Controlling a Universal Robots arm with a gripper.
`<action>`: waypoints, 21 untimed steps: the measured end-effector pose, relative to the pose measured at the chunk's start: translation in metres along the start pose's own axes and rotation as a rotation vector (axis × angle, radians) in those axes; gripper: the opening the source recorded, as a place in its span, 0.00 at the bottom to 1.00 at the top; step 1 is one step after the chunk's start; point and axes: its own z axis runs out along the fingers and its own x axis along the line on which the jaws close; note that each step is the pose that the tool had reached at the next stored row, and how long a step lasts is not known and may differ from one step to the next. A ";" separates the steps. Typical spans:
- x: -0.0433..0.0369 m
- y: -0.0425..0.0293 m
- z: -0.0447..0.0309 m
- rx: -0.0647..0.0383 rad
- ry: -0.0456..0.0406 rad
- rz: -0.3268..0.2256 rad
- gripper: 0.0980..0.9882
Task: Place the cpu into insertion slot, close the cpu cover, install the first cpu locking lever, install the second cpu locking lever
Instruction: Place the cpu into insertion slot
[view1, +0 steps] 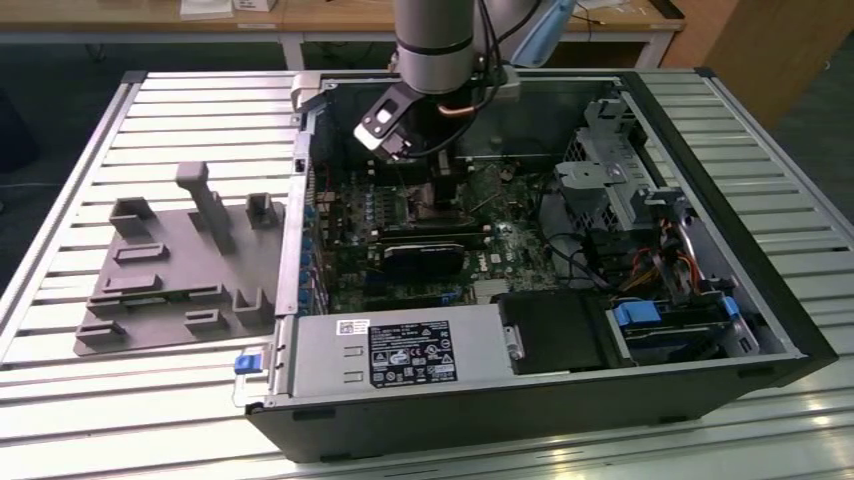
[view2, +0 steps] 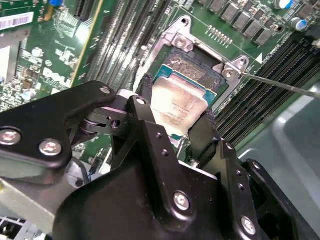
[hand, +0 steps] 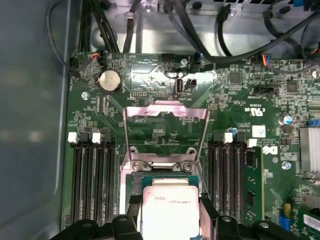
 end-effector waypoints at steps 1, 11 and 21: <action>0.0006 -0.0006 0.0010 0.000 -0.0002 0.001 0.49; 0.0030 -0.0038 0.0110 0.001 -0.0014 0.013 0.49; 0.0033 -0.0046 0.0186 0.001 -0.0016 0.019 0.49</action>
